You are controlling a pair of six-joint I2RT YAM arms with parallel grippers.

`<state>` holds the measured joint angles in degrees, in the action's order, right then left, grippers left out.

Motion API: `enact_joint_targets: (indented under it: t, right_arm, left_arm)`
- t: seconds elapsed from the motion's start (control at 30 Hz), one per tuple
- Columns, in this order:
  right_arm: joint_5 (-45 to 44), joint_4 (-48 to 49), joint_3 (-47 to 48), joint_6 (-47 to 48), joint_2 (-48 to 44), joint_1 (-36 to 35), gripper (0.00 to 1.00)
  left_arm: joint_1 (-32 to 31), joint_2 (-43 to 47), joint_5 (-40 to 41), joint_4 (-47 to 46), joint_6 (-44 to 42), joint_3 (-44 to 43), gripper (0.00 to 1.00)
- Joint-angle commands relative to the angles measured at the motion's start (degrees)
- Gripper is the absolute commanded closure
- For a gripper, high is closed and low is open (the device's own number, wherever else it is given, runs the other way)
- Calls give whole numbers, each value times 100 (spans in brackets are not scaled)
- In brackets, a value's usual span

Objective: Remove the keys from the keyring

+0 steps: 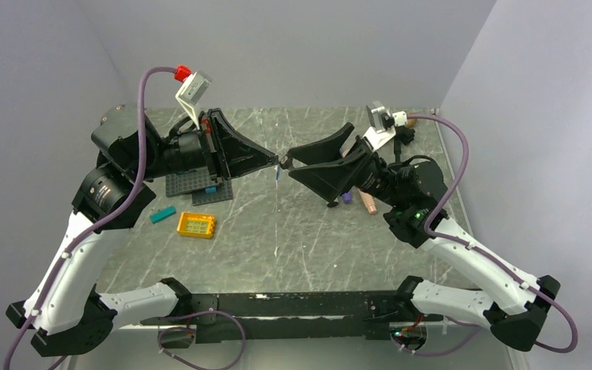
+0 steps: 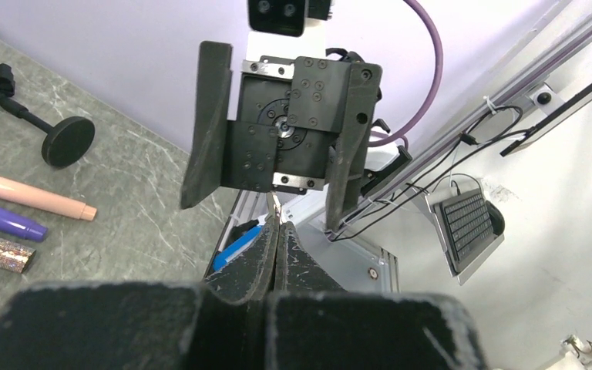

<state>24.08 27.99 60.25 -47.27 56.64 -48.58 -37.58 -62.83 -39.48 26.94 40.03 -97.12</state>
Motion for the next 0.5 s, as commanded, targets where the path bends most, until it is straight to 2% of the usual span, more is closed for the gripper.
enact_joint_targets:
  t: [0.0,0.47]
  right_arm:
    - [23,668,368,-92,-8,-19,23]
    - [-36,862,441,-131,161,-21,44]
  left_arm:
    - [-24,80,203,-313,108,-124,100]
    - [-58,72,270,-190,32,-237,100]
